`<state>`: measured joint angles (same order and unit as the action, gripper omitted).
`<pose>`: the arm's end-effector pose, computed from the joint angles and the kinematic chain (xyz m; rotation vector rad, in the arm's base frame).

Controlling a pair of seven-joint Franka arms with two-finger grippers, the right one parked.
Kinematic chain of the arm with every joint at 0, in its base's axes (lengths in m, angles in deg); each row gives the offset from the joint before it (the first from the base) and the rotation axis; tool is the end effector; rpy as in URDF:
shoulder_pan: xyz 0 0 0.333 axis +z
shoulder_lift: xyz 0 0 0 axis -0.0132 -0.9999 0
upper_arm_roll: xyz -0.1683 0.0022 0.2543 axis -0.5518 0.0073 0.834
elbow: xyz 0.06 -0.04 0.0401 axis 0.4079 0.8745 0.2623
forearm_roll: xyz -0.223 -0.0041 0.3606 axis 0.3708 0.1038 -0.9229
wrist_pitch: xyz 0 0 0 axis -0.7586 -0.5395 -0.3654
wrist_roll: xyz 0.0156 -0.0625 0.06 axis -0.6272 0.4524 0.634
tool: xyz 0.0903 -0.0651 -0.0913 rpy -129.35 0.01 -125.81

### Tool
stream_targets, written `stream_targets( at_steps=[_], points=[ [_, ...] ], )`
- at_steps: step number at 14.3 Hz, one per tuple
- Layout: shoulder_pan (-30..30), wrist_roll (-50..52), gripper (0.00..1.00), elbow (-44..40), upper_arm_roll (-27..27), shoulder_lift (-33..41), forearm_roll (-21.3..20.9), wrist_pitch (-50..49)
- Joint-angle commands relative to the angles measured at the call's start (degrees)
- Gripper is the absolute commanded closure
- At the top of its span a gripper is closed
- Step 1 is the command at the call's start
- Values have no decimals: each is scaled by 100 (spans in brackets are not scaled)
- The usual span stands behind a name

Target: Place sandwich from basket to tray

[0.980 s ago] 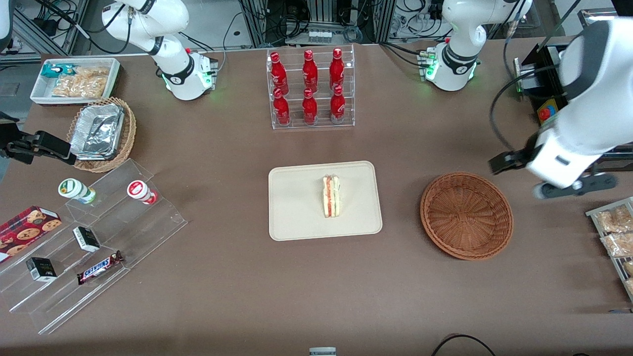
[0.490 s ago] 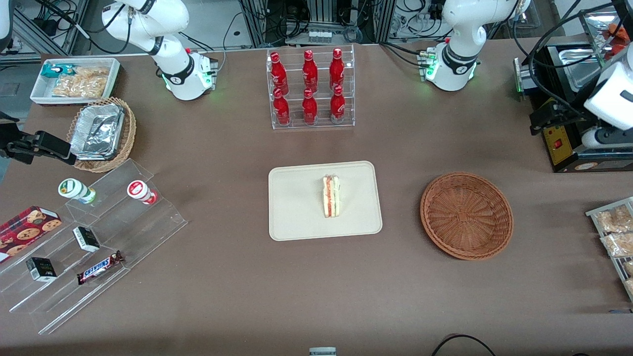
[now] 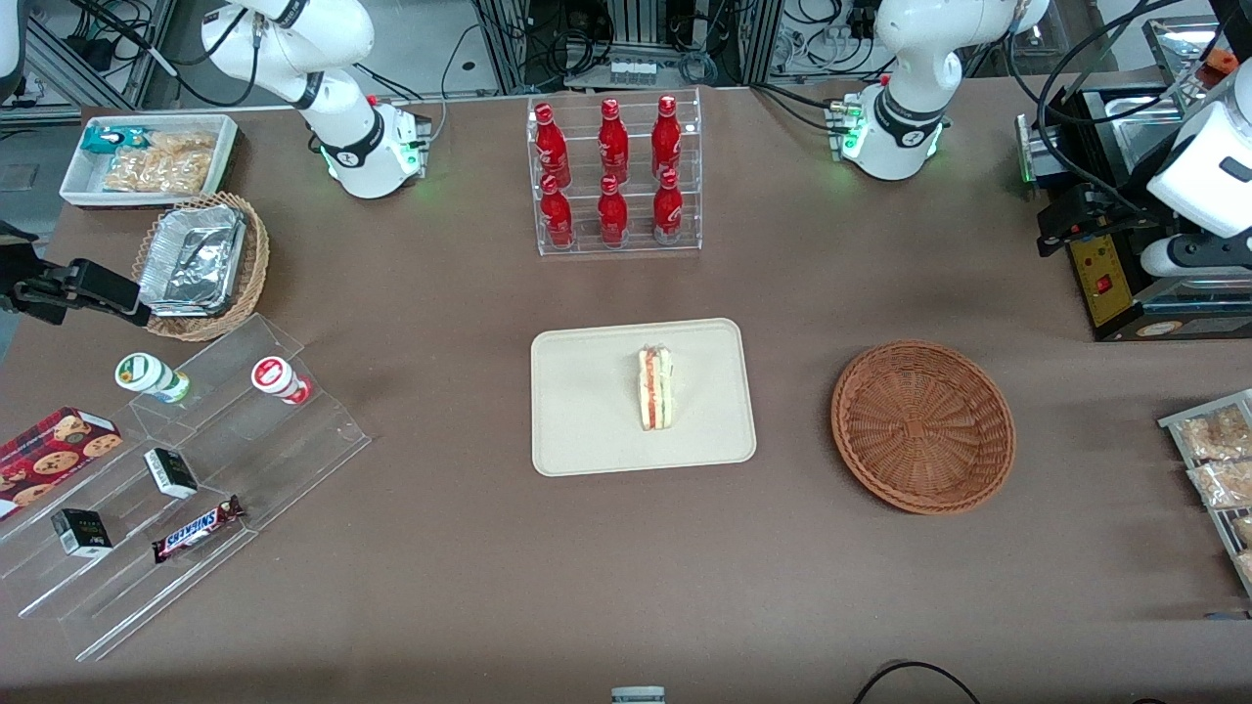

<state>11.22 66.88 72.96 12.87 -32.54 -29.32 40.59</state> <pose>0.5580 -0.0487 0.6046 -3.1158 -0.0033 0.1359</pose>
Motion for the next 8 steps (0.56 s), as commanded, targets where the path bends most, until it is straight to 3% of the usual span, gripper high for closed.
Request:
stream_targets(
  at_steps=[1,8],
  points=[
    [104,-120,0,110,-58,133,-254,-37],
    [60,-128,0,233,-102,81,-299,-28]
  ],
)
